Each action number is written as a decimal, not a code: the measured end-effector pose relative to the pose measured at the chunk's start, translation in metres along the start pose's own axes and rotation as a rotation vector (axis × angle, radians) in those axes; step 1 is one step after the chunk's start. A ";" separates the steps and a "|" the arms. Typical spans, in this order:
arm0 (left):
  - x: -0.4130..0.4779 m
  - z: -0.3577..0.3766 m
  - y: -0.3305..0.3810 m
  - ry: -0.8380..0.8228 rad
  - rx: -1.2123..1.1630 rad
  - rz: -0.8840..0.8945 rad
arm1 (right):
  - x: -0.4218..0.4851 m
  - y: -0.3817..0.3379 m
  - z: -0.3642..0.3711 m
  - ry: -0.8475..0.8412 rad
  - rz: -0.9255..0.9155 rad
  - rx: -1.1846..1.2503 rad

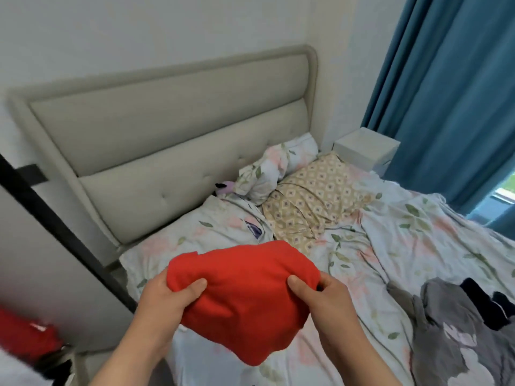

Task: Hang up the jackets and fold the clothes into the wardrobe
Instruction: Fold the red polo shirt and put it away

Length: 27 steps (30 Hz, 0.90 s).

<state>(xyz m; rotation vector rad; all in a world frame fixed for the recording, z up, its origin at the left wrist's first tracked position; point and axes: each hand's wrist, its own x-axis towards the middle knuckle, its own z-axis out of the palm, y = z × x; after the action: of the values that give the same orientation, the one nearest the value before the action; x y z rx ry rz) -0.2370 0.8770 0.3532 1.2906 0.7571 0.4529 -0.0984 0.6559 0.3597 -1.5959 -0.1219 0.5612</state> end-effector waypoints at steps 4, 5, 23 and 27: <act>-0.052 -0.012 0.059 0.172 0.092 0.295 | -0.032 -0.067 0.013 -0.035 -0.197 0.004; -0.065 -0.017 0.075 0.189 0.085 0.355 | -0.044 -0.085 0.017 -0.060 -0.250 0.011; -0.185 -0.128 0.250 0.060 -0.148 0.650 | -0.145 -0.236 0.137 -0.647 -0.614 0.174; -0.186 -0.139 0.255 0.103 -0.081 0.714 | -0.146 -0.241 0.159 -0.585 -0.656 0.174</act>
<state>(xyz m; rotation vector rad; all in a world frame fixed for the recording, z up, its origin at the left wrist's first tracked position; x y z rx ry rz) -0.4371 0.9054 0.6322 1.4489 0.3326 1.1167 -0.2314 0.7696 0.6317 -1.0907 -0.9699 0.4823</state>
